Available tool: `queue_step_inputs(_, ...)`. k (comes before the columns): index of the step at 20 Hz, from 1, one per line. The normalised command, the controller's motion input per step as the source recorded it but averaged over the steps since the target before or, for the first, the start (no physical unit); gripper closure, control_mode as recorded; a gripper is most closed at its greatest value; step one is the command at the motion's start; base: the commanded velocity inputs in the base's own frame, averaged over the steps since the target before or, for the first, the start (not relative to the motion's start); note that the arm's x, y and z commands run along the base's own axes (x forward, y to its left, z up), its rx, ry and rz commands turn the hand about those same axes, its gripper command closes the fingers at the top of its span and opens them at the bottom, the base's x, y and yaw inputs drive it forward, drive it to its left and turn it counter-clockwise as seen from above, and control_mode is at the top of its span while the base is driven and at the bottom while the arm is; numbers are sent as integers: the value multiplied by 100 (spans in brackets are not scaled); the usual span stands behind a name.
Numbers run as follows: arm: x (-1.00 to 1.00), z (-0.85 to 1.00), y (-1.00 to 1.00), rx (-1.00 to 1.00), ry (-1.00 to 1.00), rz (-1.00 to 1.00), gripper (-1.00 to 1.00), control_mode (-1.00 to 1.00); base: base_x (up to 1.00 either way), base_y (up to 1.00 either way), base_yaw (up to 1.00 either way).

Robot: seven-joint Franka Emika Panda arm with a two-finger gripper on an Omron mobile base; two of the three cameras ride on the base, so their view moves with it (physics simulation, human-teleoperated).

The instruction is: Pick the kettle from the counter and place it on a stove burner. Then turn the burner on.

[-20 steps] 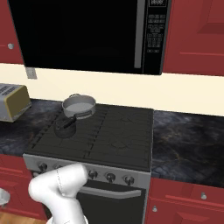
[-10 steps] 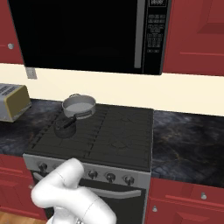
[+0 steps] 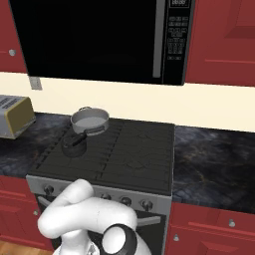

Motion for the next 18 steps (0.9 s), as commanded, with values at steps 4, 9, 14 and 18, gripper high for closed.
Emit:
queue_step_inputs(4,13,0,0,0,0,-1,-100,-100,0,0,0)
queue_step_inputs(9,32,0,0,0,-1,-10,-100,-100,0,0,0)
queue_step_inputs(14,24,0,0,0,-4,-18,-100,-100,0,0,0)
queue_step_inputs(18,1,0,0,0,0,-2,-100,-100,0,0,0)
